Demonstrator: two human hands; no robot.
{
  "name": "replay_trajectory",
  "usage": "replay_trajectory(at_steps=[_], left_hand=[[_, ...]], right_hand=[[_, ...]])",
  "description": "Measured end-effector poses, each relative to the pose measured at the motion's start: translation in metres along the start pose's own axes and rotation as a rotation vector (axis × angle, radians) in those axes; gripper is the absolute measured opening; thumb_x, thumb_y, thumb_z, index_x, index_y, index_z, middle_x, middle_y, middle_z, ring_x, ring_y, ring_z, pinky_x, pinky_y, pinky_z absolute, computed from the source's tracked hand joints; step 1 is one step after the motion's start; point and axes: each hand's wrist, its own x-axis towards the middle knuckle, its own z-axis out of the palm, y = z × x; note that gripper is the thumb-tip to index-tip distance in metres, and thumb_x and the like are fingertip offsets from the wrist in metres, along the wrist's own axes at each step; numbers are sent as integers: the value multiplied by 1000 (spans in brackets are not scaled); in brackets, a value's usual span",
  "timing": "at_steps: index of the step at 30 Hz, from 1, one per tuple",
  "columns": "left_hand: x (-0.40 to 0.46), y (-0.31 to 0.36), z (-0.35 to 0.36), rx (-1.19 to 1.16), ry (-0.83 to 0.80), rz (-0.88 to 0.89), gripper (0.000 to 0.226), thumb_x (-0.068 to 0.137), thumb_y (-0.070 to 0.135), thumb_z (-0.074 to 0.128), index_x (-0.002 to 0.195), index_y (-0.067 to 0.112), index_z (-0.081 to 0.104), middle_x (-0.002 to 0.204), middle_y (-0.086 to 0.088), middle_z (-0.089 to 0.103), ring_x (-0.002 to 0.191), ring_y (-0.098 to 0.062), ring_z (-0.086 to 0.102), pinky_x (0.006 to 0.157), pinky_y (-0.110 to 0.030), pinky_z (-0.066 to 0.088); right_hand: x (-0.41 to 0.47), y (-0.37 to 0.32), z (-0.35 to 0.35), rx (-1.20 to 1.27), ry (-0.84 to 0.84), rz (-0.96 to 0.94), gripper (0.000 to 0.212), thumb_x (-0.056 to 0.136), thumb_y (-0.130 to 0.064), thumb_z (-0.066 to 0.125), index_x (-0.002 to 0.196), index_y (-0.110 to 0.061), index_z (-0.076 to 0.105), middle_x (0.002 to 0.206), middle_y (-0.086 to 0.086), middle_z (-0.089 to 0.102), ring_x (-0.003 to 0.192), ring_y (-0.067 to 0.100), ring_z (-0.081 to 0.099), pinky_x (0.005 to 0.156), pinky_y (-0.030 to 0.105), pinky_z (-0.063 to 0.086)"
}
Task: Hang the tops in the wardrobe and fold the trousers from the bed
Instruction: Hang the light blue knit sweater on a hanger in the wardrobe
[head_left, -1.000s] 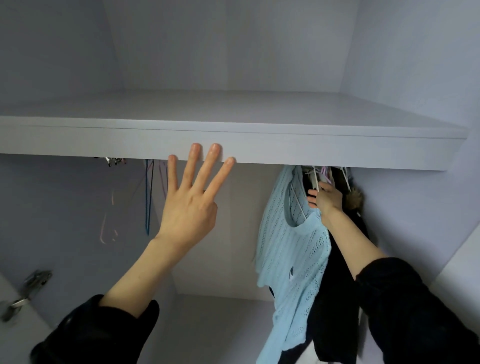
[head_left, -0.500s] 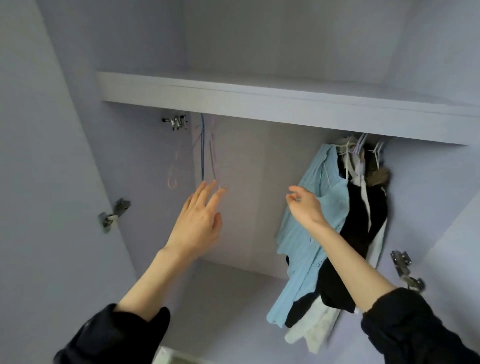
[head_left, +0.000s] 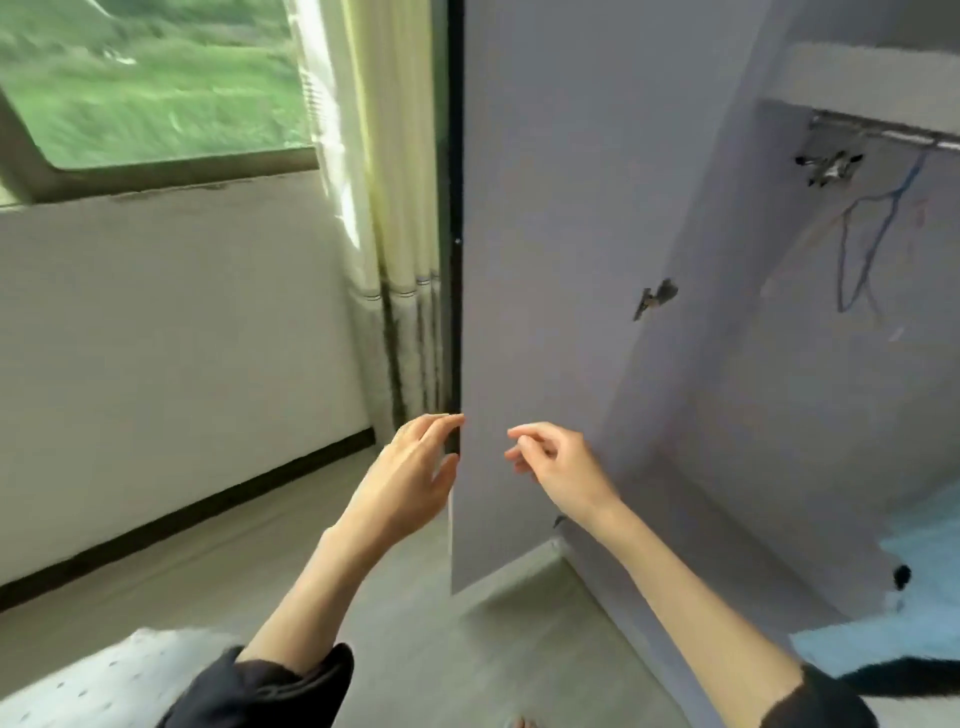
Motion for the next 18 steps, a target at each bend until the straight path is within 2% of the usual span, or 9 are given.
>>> replay_trajectory(at_steps=[3, 5, 12, 16, 18], left_hand=[[-57, -69, -47, 10, 118, -225, 43, 93, 14, 51, 136, 15, 45, 134, 1, 47, 129, -13, 38, 100, -7, 17], [-84, -103, -73, 20, 172, -346, 42, 93, 13, 51, 135, 13, 46, 133, -1, 49, 128, -14, 40, 99, -5, 16], [-134, -216, -150, 97, 400, -652, 41, 94, 12, 49, 135, 13, 46, 133, 1, 50, 130, -13, 36, 104, -14, 21], [-144, -275, -180, 76, 552, -858, 43, 95, 17, 48, 138, 16, 42, 134, 2, 49, 129, -12, 39, 102, -17, 25], [-152, -296, -190, 24, 648, -983, 44, 97, 21, 46, 140, 21, 39, 133, 5, 49, 125, -9, 40, 97, -18, 27]], right_hand=[[13, -37, 76, -22, -179, -73, 21, 96, -9, 47, 106, -10, 65, 90, 7, 70, 86, 23, 66, 84, 33, 50], [24, -60, 116, -25, -266, -122, 21, 96, -10, 47, 107, -10, 65, 88, 5, 69, 86, 23, 66, 83, 32, 49], [86, -137, 263, -45, -590, -302, 20, 96, -16, 46, 107, -21, 63, 83, -9, 66, 78, 9, 64, 73, 16, 47], [130, -180, 344, -100, -787, -411, 22, 97, -19, 45, 111, -21, 62, 89, -7, 67, 85, 9, 64, 79, 21, 49], [150, -202, 381, -127, -866, -468, 22, 97, -19, 46, 111, -21, 62, 88, -8, 66, 83, 7, 64, 78, 20, 48]])
